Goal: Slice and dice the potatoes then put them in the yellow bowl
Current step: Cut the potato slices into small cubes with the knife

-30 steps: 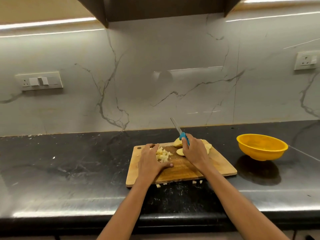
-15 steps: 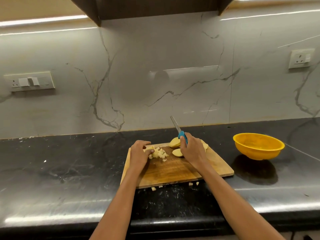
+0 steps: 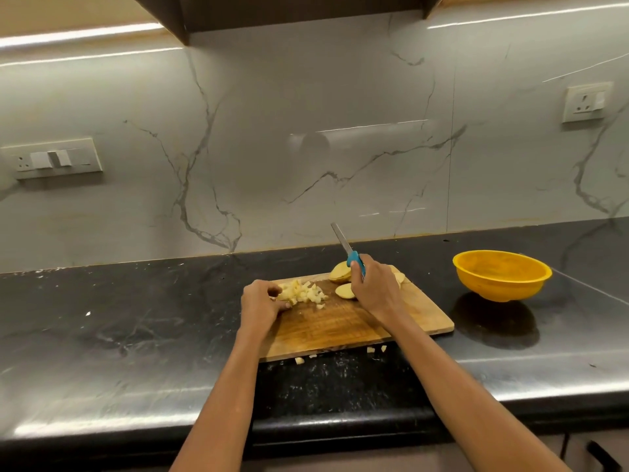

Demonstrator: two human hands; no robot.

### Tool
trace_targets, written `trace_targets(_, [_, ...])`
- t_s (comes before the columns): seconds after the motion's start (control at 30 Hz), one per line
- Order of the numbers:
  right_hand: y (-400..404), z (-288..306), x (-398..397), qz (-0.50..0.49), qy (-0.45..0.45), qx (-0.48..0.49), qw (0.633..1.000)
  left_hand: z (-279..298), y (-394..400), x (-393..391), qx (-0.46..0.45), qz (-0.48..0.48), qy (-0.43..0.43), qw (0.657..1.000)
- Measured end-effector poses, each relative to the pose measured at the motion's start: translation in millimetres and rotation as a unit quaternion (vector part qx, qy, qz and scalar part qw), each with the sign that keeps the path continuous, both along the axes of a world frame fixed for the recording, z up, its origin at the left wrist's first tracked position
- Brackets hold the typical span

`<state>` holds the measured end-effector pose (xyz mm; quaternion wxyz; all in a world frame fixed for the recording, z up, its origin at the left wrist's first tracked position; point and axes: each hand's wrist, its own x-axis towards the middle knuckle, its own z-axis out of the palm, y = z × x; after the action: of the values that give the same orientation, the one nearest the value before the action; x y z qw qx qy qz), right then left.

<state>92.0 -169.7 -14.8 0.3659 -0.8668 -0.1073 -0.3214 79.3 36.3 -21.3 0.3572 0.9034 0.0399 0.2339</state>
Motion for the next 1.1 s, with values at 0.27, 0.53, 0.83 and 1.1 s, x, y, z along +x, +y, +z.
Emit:
trace_targets(0.27, [-6,5,3,-0.051,0.006,0.114,0.992,-2,-4,5,-0.005,-0.021,-0.04,0.999])
trace_targets(0.53, [-15,6,9,-0.041,0.042,0.251,0.966,2,-30,3,0.076,0.006,-0.152,0.985])
trace_targets(0.83, [-11,9,13,0.067,0.078,0.343,0.934,0,-78,30,0.08,-0.134,-0.03,0.987])
trace_targets(1.1, [-6,11,13,0.067,-0.015,0.249,0.966,5,-89,41,0.075,-0.188,0.022,0.979])
